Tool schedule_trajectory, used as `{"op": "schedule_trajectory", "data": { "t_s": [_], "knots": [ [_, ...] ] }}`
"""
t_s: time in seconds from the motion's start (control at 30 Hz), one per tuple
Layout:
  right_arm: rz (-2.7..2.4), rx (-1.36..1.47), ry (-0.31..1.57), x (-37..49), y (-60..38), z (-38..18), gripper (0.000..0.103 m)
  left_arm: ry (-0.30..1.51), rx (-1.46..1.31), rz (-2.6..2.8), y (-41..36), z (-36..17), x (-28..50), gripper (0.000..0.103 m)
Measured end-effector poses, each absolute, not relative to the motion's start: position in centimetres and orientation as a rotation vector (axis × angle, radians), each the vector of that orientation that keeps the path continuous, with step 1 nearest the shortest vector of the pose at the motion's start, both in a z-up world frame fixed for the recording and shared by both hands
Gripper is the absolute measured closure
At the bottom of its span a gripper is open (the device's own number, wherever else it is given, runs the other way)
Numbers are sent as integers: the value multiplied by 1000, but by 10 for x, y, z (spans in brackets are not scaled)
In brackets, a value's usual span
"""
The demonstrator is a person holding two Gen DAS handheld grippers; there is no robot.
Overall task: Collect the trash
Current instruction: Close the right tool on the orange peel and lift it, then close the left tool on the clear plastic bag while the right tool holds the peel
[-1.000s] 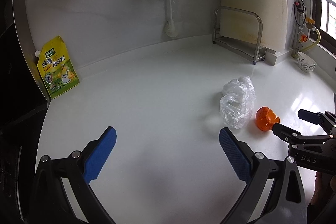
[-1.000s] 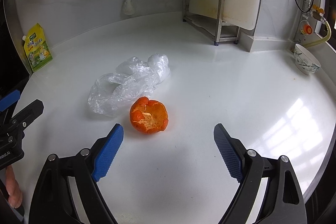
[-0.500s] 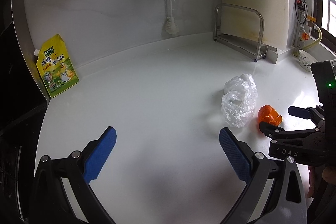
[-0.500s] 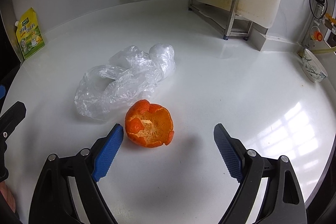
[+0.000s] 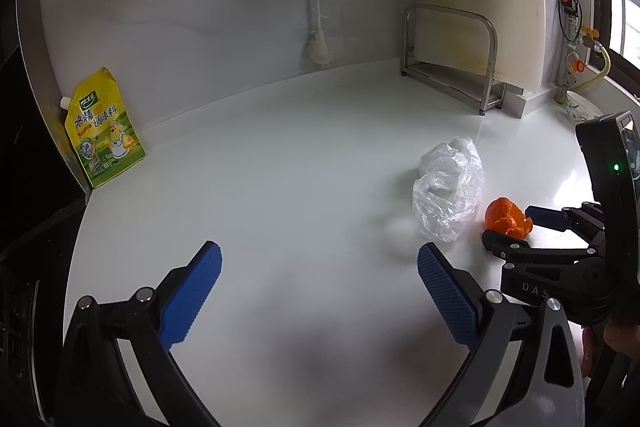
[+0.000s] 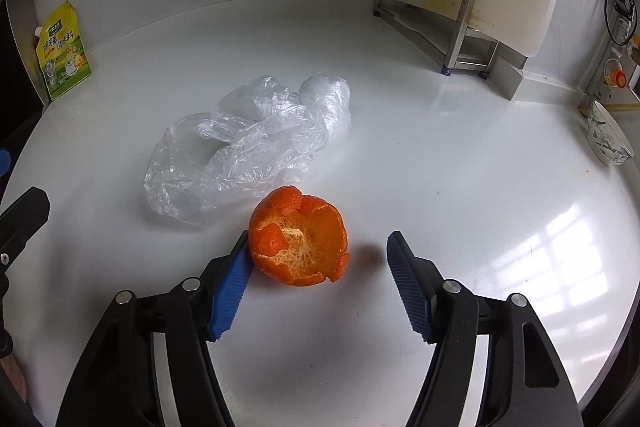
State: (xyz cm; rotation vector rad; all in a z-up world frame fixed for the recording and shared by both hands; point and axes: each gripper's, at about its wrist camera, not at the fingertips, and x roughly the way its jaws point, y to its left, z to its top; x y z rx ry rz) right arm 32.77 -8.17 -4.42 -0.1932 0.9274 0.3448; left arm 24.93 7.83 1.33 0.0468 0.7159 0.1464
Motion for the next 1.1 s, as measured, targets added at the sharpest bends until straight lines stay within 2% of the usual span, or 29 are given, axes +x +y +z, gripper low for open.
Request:
{"op": "schedule_trajectory", "data": {
  "t_s": [0.1, 0.17, 0.63, 1.1],
  "knots": [
    [375, -204, 925, 324, -78, -41, 65, 717, 45, 137, 75, 14, 251, 6],
    [379, -199, 921, 322, -79, -39, 68, 717, 45, 132, 73, 15, 253, 6],
    [272, 21, 907, 311, -168, -28, 70, 776, 33, 21, 36, 3, 291, 6],
    [243, 73, 856, 288, -207, -7, 70, 846, 99, -6, -9, -22, 349, 6]
  ]
}}
